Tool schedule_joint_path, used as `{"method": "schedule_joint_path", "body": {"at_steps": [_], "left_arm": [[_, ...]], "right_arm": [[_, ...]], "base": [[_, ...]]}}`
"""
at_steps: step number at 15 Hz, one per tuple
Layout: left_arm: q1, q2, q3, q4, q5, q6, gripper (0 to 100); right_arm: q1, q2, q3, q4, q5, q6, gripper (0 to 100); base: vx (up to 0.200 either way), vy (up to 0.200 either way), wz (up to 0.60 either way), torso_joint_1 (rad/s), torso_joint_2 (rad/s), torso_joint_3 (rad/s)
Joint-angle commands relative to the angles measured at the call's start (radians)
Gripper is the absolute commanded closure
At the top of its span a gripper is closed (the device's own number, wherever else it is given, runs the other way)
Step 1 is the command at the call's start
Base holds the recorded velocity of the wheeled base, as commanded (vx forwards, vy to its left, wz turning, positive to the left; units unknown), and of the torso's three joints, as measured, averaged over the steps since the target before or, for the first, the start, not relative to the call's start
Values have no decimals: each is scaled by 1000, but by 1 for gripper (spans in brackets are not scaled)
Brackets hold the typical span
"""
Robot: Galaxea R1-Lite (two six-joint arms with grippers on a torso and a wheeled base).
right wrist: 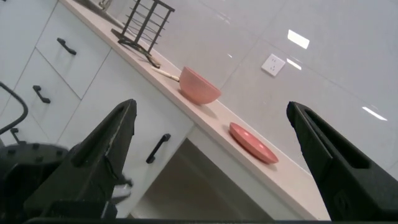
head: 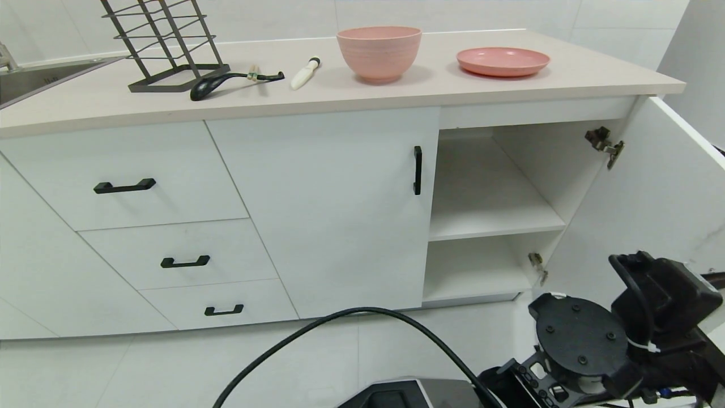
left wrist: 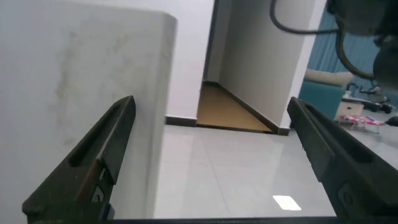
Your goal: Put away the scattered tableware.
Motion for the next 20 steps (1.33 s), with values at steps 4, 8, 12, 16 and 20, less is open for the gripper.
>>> {"method": "schedule_joint_path", "body": {"at_steps": [4, 8, 12, 16, 20], "left_arm": [[-8, 61, -23, -9, 2, -2, 0], [107, -108, 200, -106, 4, -21, 0], [250, -520, 912, -339, 5, -2, 0], [520, -1031, 1415, -339, -46, 107, 0], [602, -1385, 1728, -319, -69, 110, 0]], "right_arm": [[0, -17, -2, -1, 2, -1, 0], [8, -34, 3, -1, 13, -7, 0], [21, -45, 23, -1, 19, -7, 0], [14, -51, 104, -1, 19, -7, 0], [12, -7, 237, -1, 17, -18, 0]], "base": [[0, 0, 0, 0, 0, 0], [0, 0, 0, 0, 0, 0], [0, 0, 0, 0, 0, 0], [0, 0, 0, 0, 0, 0], [0, 0, 0, 0, 0, 0]]}}
